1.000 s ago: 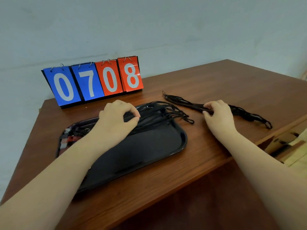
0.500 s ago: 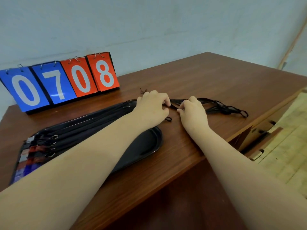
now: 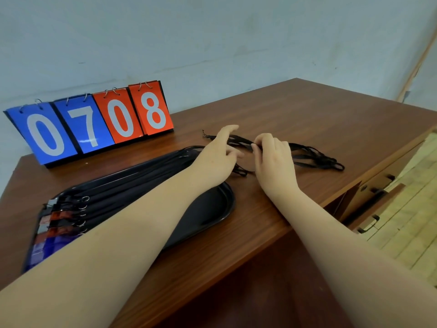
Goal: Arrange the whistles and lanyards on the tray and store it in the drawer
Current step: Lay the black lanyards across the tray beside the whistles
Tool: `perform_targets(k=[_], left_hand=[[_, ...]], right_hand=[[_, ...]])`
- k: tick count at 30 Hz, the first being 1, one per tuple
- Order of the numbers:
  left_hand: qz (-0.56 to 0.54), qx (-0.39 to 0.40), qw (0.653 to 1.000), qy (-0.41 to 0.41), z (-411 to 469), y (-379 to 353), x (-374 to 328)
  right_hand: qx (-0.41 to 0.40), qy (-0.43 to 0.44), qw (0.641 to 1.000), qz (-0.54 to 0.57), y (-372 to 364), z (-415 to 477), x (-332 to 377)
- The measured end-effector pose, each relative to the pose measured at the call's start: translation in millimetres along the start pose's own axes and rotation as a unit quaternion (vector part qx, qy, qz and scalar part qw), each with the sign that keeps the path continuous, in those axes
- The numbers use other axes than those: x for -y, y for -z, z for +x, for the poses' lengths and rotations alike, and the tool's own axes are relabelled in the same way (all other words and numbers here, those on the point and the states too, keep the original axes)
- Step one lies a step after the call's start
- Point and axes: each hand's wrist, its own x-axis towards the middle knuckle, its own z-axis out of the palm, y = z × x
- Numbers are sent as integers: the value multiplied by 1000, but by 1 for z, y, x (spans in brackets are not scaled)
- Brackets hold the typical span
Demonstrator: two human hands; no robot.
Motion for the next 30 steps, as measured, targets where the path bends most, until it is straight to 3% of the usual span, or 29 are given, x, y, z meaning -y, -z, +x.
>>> perform_targets(k=[4, 12, 17, 21, 24, 30], left_hand=[[-175, 26, 984, 29, 2, -1, -14], [-277, -29, 959, 43, 11, 9, -10], [-284, -15, 957, 57, 12, 11, -1], [-211, 1, 974, 85, 9, 5, -2], [-173, 24, 981, 81, 7, -1, -3], [-140, 56, 986, 76, 8, -9, -4]], right_hand=[[-19, 61, 998, 15, 2, -2, 1], [5, 32, 999, 30, 1, -5, -1], [20, -5, 999, 41, 4, -4, 1], [49, -103, 987, 111, 8, -3, 0], [54, -92, 986, 128, 8, -4, 0], [47, -75, 994, 60, 6, -3, -6]])
